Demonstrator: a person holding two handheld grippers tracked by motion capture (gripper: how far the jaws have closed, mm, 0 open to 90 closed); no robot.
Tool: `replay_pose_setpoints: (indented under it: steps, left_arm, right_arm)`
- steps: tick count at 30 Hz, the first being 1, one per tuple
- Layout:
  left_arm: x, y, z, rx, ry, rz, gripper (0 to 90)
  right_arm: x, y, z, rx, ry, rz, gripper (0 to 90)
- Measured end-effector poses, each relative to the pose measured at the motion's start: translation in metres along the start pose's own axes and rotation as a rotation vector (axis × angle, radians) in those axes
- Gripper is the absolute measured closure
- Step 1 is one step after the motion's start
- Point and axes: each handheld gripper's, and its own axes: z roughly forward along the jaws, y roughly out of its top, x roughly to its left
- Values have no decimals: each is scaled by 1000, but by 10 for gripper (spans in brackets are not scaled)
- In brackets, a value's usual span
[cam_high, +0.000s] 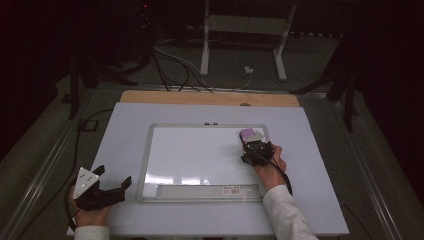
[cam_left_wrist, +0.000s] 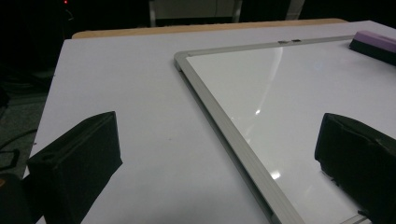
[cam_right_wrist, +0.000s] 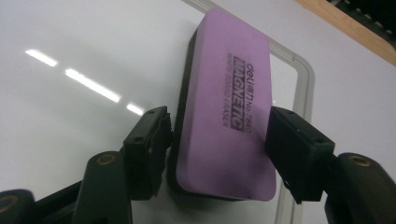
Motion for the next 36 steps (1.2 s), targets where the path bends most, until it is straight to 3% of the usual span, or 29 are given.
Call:
replay_pose_setpoints:
  steps: [11,16,32,36]
  left_arm:
    - [0,0,0,1,0,0,13]
    - [0,0,0,-1,0,1,13]
    - [0,0,0,-2,0,-1,13]
    - [0,0,0,-1,1,0,13]
  right_arm:
    - [-5,0,2,16,-25,4,430]
    - [-3,1,3,28,-47,-23,443]
    - [-13,5,6,41,7,0,421]
    - [-13,4,7,46,-3,-1,421]
